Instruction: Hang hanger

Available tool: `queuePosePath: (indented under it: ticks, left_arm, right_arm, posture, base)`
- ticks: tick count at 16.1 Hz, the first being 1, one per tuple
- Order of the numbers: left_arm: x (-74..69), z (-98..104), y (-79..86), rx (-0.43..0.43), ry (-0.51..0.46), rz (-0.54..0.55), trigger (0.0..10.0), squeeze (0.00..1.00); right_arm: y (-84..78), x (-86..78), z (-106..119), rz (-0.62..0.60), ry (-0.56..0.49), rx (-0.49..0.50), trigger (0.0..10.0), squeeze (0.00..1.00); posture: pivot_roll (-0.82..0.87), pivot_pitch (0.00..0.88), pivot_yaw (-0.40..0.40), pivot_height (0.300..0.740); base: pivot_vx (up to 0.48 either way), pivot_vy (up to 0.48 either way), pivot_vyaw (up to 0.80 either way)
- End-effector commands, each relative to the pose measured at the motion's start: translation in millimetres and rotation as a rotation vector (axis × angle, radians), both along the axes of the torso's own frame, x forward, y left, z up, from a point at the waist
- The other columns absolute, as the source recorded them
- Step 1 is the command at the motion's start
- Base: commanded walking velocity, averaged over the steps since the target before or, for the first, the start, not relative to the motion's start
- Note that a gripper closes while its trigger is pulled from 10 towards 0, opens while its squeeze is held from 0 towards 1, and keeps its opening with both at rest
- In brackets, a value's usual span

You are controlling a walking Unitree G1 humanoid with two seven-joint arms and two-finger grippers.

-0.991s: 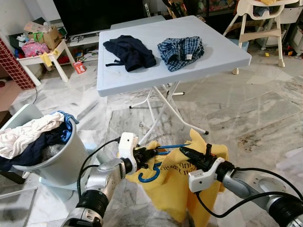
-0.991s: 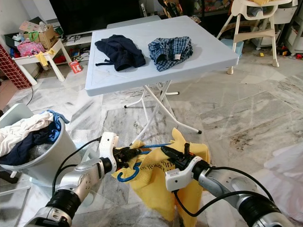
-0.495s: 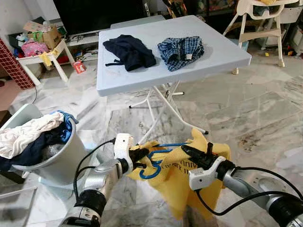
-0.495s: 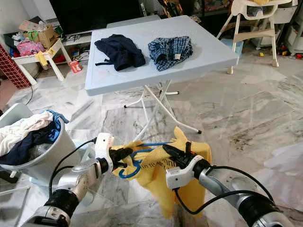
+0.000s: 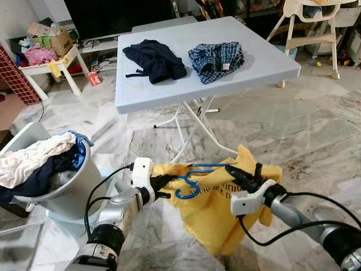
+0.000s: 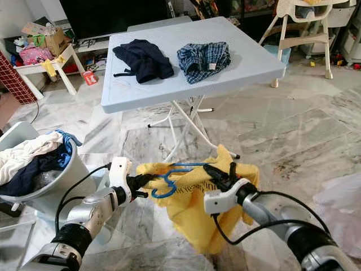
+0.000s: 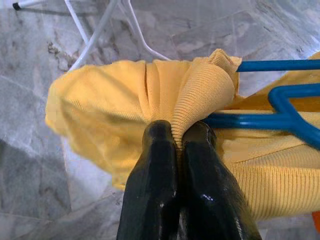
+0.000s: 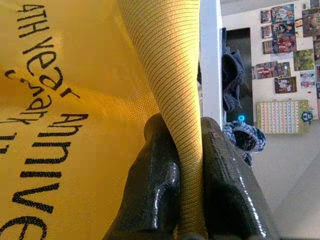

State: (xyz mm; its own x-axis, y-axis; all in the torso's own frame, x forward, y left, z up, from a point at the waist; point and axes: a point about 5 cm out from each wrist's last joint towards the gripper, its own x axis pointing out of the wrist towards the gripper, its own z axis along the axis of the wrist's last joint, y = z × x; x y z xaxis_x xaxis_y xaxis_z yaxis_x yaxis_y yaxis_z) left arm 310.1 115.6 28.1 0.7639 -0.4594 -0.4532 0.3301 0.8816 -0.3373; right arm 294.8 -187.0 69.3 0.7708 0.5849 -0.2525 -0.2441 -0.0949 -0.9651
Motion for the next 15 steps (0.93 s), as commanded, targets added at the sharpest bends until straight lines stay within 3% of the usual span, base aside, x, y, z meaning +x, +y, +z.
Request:
queuePosePath:
  ticks: [1,7,9,11,13,15]
  left_arm:
    - [-9.7,-16,36.6,0.102,0.075,0.112,0.0,0.0]
    - [-6.9,-15,68.6,0.233,0.033,0.265,0.0,0.0]
    - [-5.0,-13,80.8,0.284,0.003,0.337,0.0,0.0]
    - [-1.3,-7,89.7,0.309,-0.043,0.41,0.0,0.0]
    - [2.6,-1,94.0,0.336,-0.082,0.446,0.0,0.0]
    - [4.8,3,102.0,0.376,-0.103,0.482,0.0,0.0]
  right_arm:
    - [-34.2,18.5,30,-0.148,-0.109,0.023,10.0,0.0]
    - [-64.6,26.1,51,-0.204,-0.126,0.015,10.0,0.0]
    - [-70.0,23.8,52,-0.214,-0.08,0.049,10.0,0.0]
    - [-67.3,20.1,48,-0.219,0.02,0.148,10.0,0.0]
    - [-62.0,14.7,43,-0.176,0.095,0.151,10.0,0.0]
    - [-69.5,9.2,40,-0.177,0.163,0.142,10.0,0.0]
  posture:
    - [-0.2,0.023,0.15,0.74]
    - [-0.19,0.019,0.149,0.74]
    - [-0.19,0.018,0.149,0.74]
    - [-0.19,0.019,0.151,0.74]
    - [-0.2,0.02,0.153,0.74]
    - [-0.2,0.021,0.156,0.74]
  base:
    - [0.0,0.0,0.0]
    - [0.0,0.0,0.0]
    - [0.0,0.0,0.0]
    - [0.0,0.0,0.0]
    - [0.0,0.0,0.0]
    - [0.0,0.0,0.0]
